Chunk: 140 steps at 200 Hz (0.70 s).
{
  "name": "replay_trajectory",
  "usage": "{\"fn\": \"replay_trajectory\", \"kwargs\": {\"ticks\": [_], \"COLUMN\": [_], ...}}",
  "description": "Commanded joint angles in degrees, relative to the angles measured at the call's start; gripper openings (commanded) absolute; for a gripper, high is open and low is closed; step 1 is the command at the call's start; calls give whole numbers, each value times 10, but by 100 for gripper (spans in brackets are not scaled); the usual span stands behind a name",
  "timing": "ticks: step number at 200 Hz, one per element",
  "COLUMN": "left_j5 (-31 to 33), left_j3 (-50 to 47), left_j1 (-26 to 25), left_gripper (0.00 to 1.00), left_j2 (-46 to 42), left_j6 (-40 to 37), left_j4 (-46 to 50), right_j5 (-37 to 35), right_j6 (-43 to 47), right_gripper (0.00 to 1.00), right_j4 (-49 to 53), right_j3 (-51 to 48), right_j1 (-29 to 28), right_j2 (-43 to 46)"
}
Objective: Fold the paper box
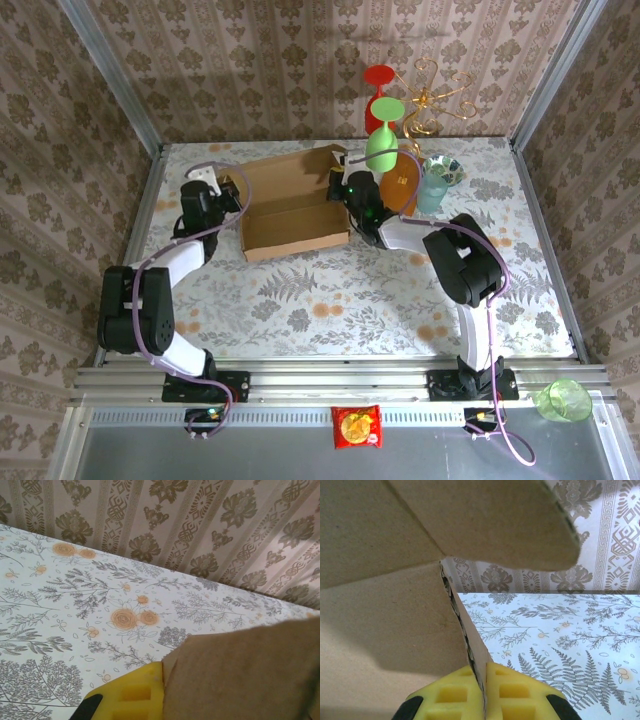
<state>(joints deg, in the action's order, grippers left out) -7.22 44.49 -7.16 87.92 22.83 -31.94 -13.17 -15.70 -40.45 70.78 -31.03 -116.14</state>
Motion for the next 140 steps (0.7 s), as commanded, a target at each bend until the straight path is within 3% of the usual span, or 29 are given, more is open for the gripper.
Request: {"fn": "replay_trajectory", "kwargs": {"ticks": [1,49,102,140], "left_j5": [-27,32,55,88], "left_j3": [-26,-65,-110,-117], "left_j1": [-22,-60,-84,-117], "left_gripper": [0,0,0,0], "left_j2": [-1,-40,-70,-78], "left_j6": [36,14,7,-18], "left_j4": [-56,-39,-25,7], "right_j5": [6,7,11,10], "right_j6": [-21,-33,-73,-101], "right_gripper": [0,0,0,18], "right_j4": [-31,-15,10,120], "right_j3": [-19,-55,-94,-88], "right_j1": [-12,-12,-14,-16], "right_j2": [-3,16,50,96]}}
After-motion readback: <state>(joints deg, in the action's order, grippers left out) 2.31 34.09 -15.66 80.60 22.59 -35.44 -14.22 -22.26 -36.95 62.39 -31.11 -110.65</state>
